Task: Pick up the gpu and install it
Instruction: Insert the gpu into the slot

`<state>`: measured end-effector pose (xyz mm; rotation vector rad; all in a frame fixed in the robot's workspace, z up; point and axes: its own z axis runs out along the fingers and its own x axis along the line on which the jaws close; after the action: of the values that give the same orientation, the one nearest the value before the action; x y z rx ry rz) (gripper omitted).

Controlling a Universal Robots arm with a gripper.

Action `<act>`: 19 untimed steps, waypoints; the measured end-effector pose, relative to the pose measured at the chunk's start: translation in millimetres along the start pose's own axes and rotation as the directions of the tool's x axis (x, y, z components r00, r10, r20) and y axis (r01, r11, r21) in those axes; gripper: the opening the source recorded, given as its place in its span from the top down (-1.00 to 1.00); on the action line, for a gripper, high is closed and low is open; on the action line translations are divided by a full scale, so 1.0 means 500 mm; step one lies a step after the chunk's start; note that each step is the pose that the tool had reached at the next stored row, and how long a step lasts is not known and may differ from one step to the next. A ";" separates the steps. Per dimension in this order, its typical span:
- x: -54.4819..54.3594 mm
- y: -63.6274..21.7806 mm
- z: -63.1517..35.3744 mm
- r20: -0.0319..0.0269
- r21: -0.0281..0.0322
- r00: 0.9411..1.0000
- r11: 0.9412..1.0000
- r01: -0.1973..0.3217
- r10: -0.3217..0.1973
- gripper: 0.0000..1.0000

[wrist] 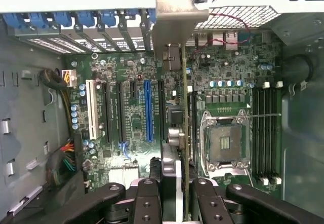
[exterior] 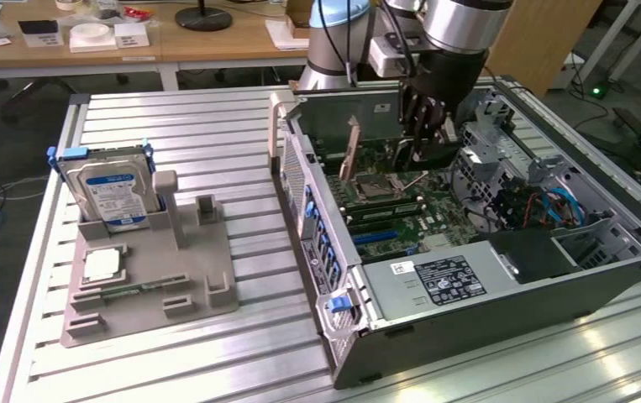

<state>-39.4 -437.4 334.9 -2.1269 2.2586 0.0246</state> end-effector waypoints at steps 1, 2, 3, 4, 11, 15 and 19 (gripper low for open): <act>0.003 0.000 0.002 0.000 0.000 1.000 1.000 0.000 0.000 0.44; 0.007 0.000 0.004 0.000 0.000 1.000 1.000 0.000 0.000 0.44; 0.011 0.000 0.005 0.000 0.000 1.000 1.000 0.000 0.000 0.44; 0.015 -0.001 0.007 0.000 0.000 1.000 1.000 0.000 0.000 0.44; 0.020 0.001 0.025 0.000 0.000 1.000 1.000 0.001 -0.001 0.44; 0.033 0.001 0.036 0.000 -0.001 1.000 1.000 0.000 0.000 0.44; 0.034 0.004 0.048 0.000 -0.001 1.000 1.000 0.001 -0.001 0.44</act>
<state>-42.0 -453.5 310.3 -2.1284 2.2579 0.0260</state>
